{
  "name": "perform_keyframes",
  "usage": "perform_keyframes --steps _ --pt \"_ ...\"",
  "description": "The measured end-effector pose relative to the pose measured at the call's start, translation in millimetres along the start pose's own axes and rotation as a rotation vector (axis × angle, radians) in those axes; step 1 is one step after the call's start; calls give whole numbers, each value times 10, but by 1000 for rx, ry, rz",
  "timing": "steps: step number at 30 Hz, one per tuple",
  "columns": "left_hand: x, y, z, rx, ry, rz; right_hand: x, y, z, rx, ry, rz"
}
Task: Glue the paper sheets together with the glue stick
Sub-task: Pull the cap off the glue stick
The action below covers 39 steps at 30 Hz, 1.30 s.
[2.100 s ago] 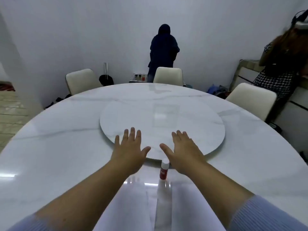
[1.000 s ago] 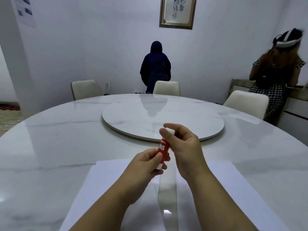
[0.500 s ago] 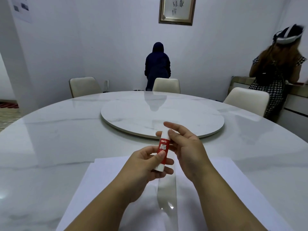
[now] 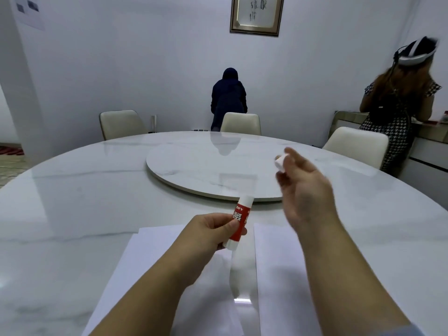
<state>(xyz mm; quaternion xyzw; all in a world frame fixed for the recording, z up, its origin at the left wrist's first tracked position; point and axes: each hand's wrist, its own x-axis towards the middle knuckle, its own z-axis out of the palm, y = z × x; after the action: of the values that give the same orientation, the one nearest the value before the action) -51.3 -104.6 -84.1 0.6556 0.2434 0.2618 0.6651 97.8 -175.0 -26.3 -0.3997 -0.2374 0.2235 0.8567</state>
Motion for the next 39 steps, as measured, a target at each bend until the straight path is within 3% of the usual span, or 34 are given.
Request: perform_keyframes --steps 2,6,8,17,20,23,25,27,29,30,31,34,35,36,37,39 --pt "11 1 -8 -16 67 28 113 -60 -16 -209 -8 -103" --pt "63 10 -30 -87 276 80 248 265 -3 -972 -101 -138" --pt "70 7 -29 -98 335 109 303 476 -30 -1167 -126 -143" --pt "68 12 -26 -100 418 132 427 874 -298 -1457 -124 -55" --pt "86 14 -54 -140 447 111 319 678 -172 -1296 -134 -213" --pt "78 61 -97 -345 436 103 -21 417 -7 -1031 -402 -178" --pt "55 104 -105 -463 398 92 -290 433 -5 -1195 -550 -356" --pt "35 121 -100 -498 354 71 -428 545 -54 -1432 -516 -732" --pt "21 133 -108 -501 304 78 -467 632 -96 -1464 -476 -870" --pt "13 139 -112 -504 281 93 -488 624 -75 -1381 -476 -791" --pt "5 144 -114 -498 258 113 -512 583 -44 -1218 -460 -585" --pt "-26 161 -97 -424 206 171 -591 469 1 -311 -439 471" --pt "-29 164 -88 -394 199 184 -591 463 -7 -137 -400 649" --pt "-36 168 -77 -372 201 192 -611 464 -12 -137 -372 696" --pt "-42 171 -67 -360 213 201 -624 477 -53 -306 -382 574" --pt "-48 179 -64 -362 241 207 -627 506 -148 -898 -423 18"
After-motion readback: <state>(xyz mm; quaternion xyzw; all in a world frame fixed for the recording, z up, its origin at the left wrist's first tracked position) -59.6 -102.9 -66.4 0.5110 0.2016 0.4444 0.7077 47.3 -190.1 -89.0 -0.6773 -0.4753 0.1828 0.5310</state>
